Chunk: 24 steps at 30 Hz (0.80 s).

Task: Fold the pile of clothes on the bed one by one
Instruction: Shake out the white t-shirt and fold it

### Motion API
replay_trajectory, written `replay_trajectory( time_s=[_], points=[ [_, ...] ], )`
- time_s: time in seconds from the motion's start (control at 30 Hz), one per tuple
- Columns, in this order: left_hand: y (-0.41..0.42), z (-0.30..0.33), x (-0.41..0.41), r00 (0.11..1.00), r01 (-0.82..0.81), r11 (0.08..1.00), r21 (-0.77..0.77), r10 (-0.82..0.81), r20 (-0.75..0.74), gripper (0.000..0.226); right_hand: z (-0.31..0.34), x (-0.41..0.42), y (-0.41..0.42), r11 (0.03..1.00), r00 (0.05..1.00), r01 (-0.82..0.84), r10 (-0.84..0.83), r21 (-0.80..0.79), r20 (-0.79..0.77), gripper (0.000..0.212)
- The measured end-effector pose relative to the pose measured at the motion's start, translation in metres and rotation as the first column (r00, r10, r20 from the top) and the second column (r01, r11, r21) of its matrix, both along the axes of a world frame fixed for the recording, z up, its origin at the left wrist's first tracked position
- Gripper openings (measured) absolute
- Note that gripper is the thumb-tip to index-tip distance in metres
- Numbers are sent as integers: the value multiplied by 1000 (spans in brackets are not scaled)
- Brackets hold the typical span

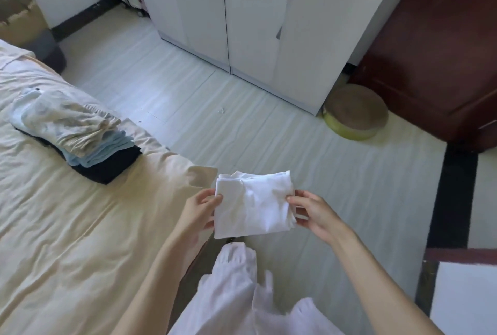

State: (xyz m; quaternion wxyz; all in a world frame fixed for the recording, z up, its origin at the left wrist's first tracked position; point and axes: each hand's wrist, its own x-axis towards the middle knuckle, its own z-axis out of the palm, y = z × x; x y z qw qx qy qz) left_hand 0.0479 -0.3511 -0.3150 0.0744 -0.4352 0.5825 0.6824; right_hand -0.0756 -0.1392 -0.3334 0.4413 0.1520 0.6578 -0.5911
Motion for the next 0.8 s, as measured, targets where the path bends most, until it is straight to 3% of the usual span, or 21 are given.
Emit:
replay_trajectory(
  time_s=[0.17, 0.5, 0.67, 0.8],
  points=[
    [-32, -17, -77, 997, -76, 993, 87, 73, 30, 11, -14, -91, -34, 998, 998, -57, 57, -21, -8, 11],
    [-81, -15, -248, 954, -301, 951, 70, 300, 29, 17, -3, -292, -122, 962, 951, -270, 272, 29, -149, 10],
    [-121, -4, -297, 903, -429, 901, 64, 428, 18, 18, 8, -371, -192, 896, 888, -444, 439, -3, -132, 24],
    [-170, 1, -324, 833, -553, 832, 48, 554, -10, 15, 10, -419, -275, 816, 809, -577, 568, -23, -150, 20]
  ],
)
